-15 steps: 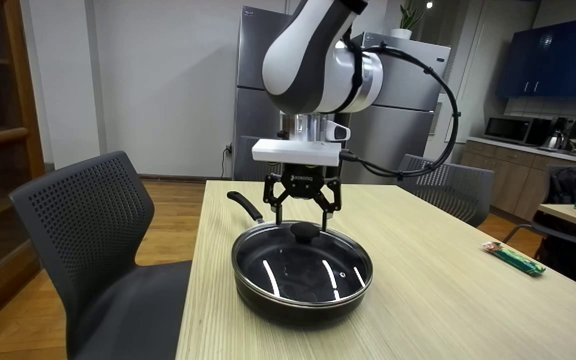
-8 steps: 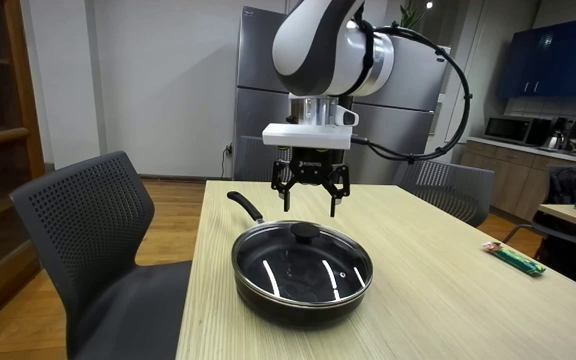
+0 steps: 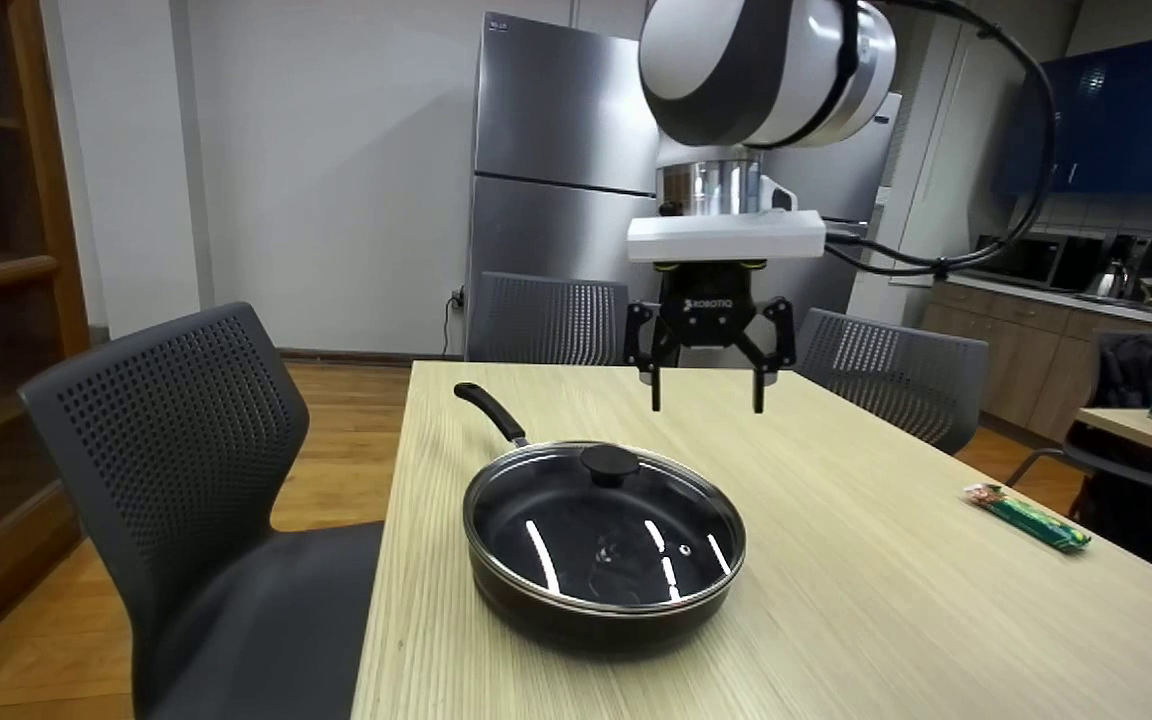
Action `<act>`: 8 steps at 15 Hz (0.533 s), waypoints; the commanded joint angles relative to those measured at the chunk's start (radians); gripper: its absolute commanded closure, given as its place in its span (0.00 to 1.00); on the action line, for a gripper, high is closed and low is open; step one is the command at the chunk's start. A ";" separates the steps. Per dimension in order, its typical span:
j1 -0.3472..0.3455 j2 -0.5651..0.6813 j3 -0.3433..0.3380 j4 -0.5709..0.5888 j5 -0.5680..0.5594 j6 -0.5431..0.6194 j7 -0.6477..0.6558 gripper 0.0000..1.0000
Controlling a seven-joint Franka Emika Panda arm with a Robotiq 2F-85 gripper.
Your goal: Put the lid on the pan
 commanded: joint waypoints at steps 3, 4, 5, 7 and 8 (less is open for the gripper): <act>-0.059 -0.156 -0.022 -0.180 -0.059 0.009 -0.082 0.00; -0.070 -0.173 -0.030 -0.204 -0.073 0.016 -0.093 0.00; -0.077 -0.187 -0.037 -0.227 -0.089 0.023 -0.101 0.00; -0.095 -0.216 -0.053 -0.271 -0.120 0.039 -0.116 0.00; -0.103 -0.228 -0.062 -0.293 -0.138 0.049 -0.120 0.00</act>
